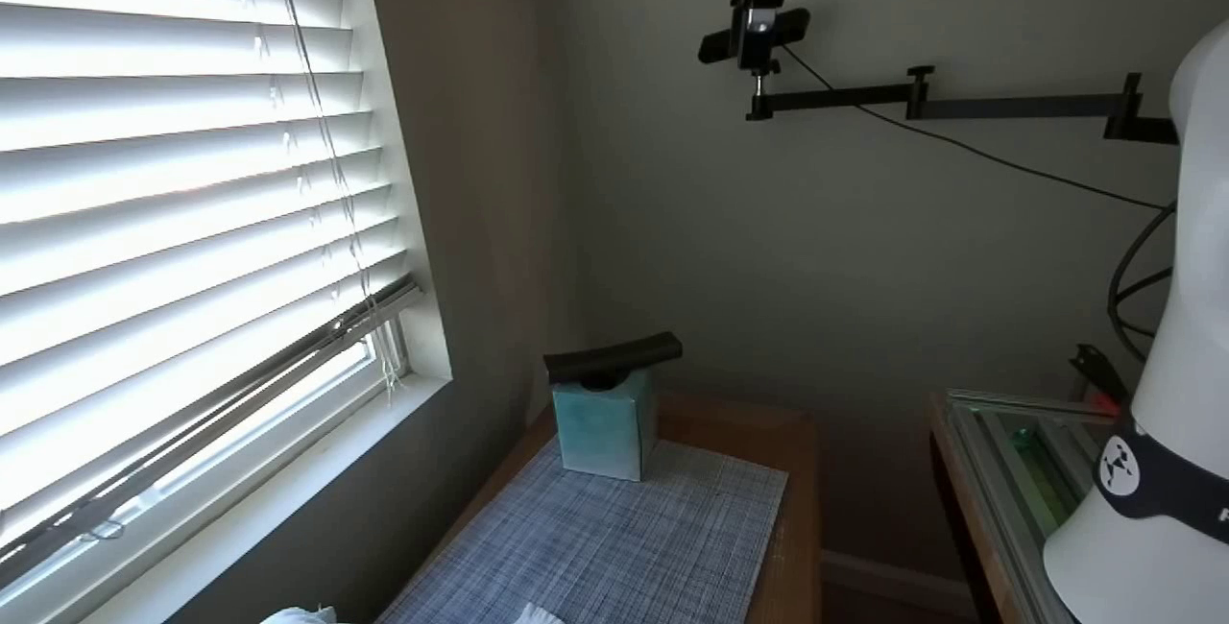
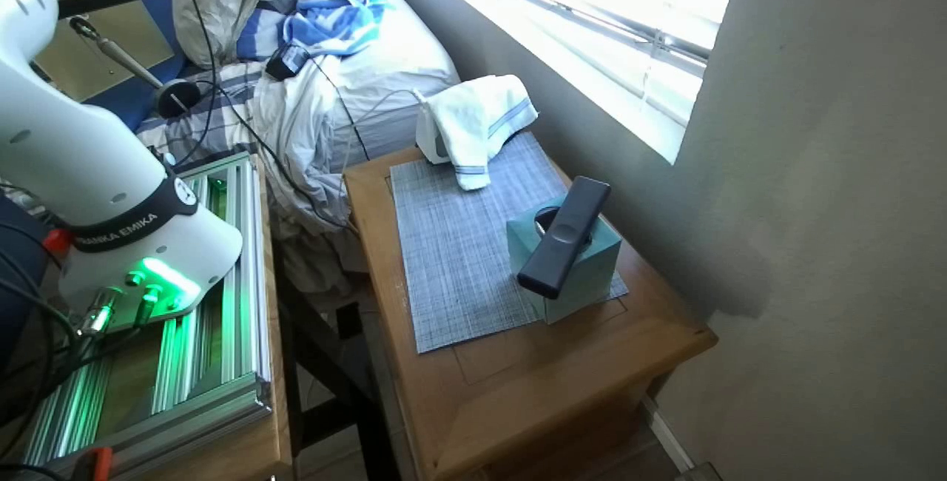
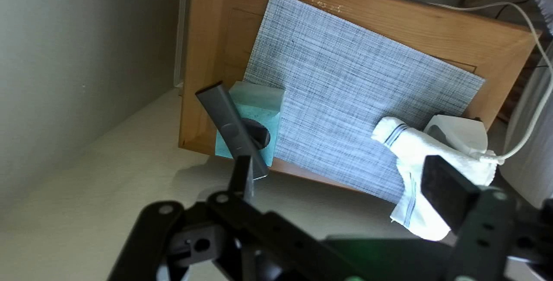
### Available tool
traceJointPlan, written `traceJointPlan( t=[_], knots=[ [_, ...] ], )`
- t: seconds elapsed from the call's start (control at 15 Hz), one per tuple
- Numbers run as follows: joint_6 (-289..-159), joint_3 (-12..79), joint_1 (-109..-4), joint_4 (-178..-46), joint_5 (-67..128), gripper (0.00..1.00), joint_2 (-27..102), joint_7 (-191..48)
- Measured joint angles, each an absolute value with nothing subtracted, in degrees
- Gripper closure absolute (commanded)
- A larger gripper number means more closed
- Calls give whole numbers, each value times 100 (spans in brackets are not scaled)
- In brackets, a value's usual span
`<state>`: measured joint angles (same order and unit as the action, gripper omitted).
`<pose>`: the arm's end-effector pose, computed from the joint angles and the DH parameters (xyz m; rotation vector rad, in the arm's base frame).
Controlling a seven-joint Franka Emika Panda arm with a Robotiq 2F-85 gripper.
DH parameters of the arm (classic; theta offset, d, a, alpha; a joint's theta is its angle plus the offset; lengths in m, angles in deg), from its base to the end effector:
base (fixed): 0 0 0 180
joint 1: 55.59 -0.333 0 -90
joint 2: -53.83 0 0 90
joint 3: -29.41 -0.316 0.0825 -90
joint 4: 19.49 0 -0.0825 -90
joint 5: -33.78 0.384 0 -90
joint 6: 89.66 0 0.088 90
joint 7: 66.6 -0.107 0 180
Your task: Remove the white towel from the iron and put it on the grey mat
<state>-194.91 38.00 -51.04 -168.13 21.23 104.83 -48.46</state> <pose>0.2891 -0.0919 0.5292 2.9988 0.2692 0.1526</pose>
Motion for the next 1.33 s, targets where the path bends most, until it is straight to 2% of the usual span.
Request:
traceJointPlan(
  t=[0.33,0.67,1.07,1.33],
  knots=[
    [-20080,3779,-5459,-16630,2303,0,10025,-4945],
    [-20899,3569,-5956,-15744,3030,0,8466,-5357],
    [-20888,2896,-6022,-14978,3289,0,6665,-6529],
    [-20726,2838,-6022,-14842,3313,0,6167,-6554]
  ],
)
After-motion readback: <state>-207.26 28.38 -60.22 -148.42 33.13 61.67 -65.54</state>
